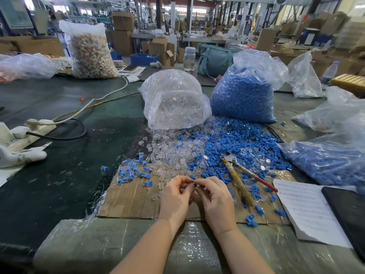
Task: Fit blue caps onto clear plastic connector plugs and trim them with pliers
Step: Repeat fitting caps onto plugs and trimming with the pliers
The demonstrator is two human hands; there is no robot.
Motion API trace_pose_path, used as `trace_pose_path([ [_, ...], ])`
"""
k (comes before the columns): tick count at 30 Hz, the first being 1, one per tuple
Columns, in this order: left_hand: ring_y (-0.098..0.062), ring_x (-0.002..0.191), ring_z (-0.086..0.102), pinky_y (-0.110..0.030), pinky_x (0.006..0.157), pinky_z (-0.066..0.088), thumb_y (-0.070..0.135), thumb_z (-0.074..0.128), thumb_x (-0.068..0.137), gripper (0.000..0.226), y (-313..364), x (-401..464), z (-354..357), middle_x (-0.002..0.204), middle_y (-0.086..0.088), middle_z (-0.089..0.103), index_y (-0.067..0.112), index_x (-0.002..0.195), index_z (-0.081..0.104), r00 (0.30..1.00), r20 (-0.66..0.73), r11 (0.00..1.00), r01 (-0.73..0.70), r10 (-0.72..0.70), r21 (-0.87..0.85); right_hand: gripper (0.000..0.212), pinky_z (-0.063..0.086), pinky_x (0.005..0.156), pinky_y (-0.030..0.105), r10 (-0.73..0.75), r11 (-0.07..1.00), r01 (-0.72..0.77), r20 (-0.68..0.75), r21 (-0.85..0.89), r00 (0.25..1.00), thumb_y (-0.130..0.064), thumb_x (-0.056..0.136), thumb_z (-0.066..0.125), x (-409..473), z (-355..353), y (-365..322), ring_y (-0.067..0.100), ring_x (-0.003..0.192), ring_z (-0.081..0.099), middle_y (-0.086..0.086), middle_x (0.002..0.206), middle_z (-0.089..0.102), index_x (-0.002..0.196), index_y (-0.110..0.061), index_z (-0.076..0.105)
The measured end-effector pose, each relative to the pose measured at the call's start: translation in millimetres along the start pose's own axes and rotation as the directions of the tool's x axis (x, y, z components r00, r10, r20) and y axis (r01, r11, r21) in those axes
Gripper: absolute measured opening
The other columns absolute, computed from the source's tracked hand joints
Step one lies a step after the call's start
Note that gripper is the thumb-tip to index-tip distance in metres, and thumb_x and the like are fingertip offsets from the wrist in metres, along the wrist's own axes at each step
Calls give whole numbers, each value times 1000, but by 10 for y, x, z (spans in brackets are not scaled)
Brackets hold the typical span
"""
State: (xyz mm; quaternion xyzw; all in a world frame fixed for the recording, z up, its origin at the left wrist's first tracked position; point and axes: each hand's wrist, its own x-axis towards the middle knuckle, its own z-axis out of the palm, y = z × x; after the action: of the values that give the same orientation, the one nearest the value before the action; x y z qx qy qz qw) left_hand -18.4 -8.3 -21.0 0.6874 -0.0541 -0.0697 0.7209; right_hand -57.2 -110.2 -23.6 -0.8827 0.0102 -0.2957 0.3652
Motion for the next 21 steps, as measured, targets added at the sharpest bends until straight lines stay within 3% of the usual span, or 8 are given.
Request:
trace_pose_path([
  [5,-14,66,60,-20,59,52,0,58,88,14,-6,1,-4,76,-11,64,13,84,62,1000,-14,998,-18,19,55,17,50,77,32,-10,999,10,4,-31,1000,-8,84,67,-6,7,-3,14,85,56,-9,86,58,99,-14,71],
  [8,-15,68,60,-21,61,52,2,59,88,16,-12,1,-8,78,-11,65,17,83,62,999,-18,994,-40,42,102,20,48,80,34,-11,993,0,-85,-122,996,-7,80,71,7,-16,9,19,86,58,-1,89,63,100,-11,70],
  [11,-15,68,60,-22,62,52,3,58,88,16,-14,-6,-2,77,-9,65,18,84,61,999,-13,994,-33,34,106,26,42,86,39,61,955,-115,-198,-275,978,-9,80,71,44,-111,77,26,96,59,6,100,65,106,-9,67],
  [13,-13,69,61,-20,63,52,4,58,88,15,-16,-13,-8,77,-6,65,19,86,61,999,-6,988,-42,43,147,35,34,97,44,191,871,-274,-233,-408,954,-21,87,64,98,-199,139,29,113,52,11,118,60,120,-10,60],
  [16,-8,67,61,-18,62,52,5,57,88,15,-5,-29,-16,77,-4,65,20,88,61,999,9,987,-48,47,155,61,14,112,51,497,603,-467,-154,-647,854,-47,96,35,212,-370,269,31,139,23,15,149,31,146,-14,24],
  [18,-7,67,60,-17,62,51,5,57,88,15,6,-37,-17,78,-4,65,19,89,60,999,17,986,-50,48,159,70,6,112,56,625,518,-483,-73,-706,777,-55,95,25,270,-456,355,31,144,8,13,156,15,150,-16,5],
  [21,-7,68,60,-15,62,51,5,57,89,14,19,-46,-11,80,-4,65,18,89,60,998,29,986,-53,49,159,77,7,111,57,662,492,-441,-7,-751,750,-58,92,34,320,-528,416,30,143,11,10,155,17,150,-16,5],
])
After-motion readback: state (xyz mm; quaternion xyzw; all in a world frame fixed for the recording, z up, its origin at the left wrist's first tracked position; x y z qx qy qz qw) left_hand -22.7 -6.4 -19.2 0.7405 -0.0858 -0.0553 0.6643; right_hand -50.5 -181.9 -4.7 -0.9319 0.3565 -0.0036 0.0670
